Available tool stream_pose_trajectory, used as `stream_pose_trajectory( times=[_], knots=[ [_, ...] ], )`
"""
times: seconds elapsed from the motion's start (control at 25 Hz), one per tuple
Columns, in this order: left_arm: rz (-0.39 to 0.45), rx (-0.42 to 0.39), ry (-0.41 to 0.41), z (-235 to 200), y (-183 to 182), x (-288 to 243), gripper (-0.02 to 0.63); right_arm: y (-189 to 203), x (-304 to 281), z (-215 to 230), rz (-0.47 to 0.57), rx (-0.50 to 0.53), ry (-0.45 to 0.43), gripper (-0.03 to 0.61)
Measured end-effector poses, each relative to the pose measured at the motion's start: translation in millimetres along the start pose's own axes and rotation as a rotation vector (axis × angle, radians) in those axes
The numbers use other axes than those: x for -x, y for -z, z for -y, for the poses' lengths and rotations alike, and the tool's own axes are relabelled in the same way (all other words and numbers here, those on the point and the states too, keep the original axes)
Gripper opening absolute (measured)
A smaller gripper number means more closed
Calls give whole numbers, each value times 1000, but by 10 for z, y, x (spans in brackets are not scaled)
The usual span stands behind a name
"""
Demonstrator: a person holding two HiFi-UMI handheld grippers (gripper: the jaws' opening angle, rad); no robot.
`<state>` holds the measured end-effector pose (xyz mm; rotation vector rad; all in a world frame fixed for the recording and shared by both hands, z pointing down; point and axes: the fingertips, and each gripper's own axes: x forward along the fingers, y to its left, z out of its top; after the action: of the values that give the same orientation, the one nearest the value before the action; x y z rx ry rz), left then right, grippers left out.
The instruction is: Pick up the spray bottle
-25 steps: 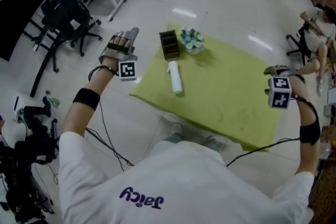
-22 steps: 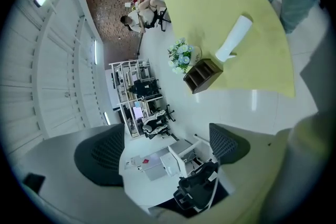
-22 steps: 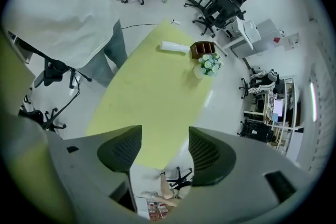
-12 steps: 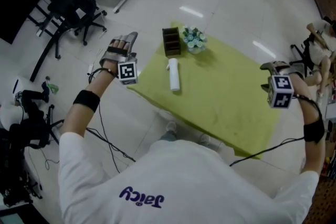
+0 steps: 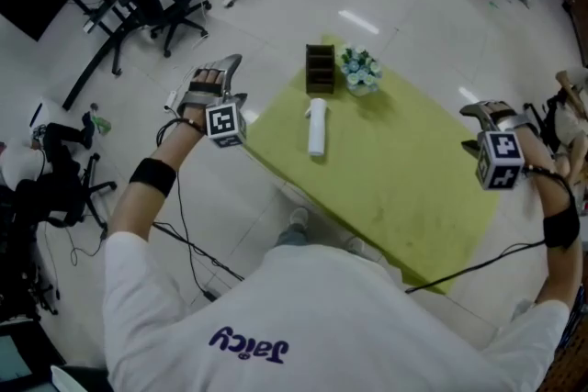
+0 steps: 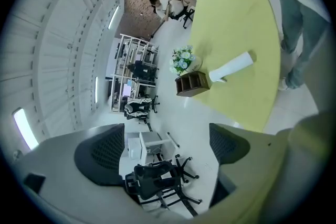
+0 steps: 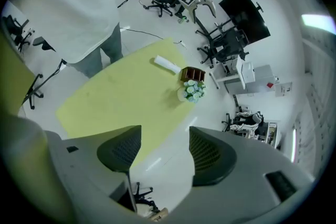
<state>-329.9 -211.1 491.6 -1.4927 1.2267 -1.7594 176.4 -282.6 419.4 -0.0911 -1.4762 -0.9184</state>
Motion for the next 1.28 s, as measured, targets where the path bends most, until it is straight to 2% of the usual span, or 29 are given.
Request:
stream_pose_trajectory(
  times=[0.2, 0.28, 0.4, 0.44, 0.6, 0.72, 0.84, 1.16, 1.28],
  knots=[
    [9, 57, -34, 33, 139, 109, 489, -241, -44, 217, 96, 57, 27, 299],
    [9, 104, -27, 60, 176, 180, 489, -307, -82, 296, 122, 74, 30, 299],
    [23, 203, -21, 36, 167, 335, 489, -430, -140, 416, 156, 70, 29, 299],
    [29, 229, -20, 30, 161, 376, 489, -480, -161, 459, 165, 64, 28, 319],
    [38, 276, -9, 90, 196, 459, 489, -727, -239, 617, 204, 29, 28, 324],
    [47, 308, -8, 158, 236, 517, 489, -893, -339, 657, 233, 47, 11, 324],
    [74, 349, -40, 181, 281, 569, 489, -1040, -446, 683, 250, 51, -13, 324],
    [125, 528, -36, 343, 321, 662, 489, -1428, -868, 799, 293, 47, -53, 324],
    [142, 562, -35, 399, 302, 679, 489, -1573, -979, 839, 297, 44, -75, 324]
  ],
)
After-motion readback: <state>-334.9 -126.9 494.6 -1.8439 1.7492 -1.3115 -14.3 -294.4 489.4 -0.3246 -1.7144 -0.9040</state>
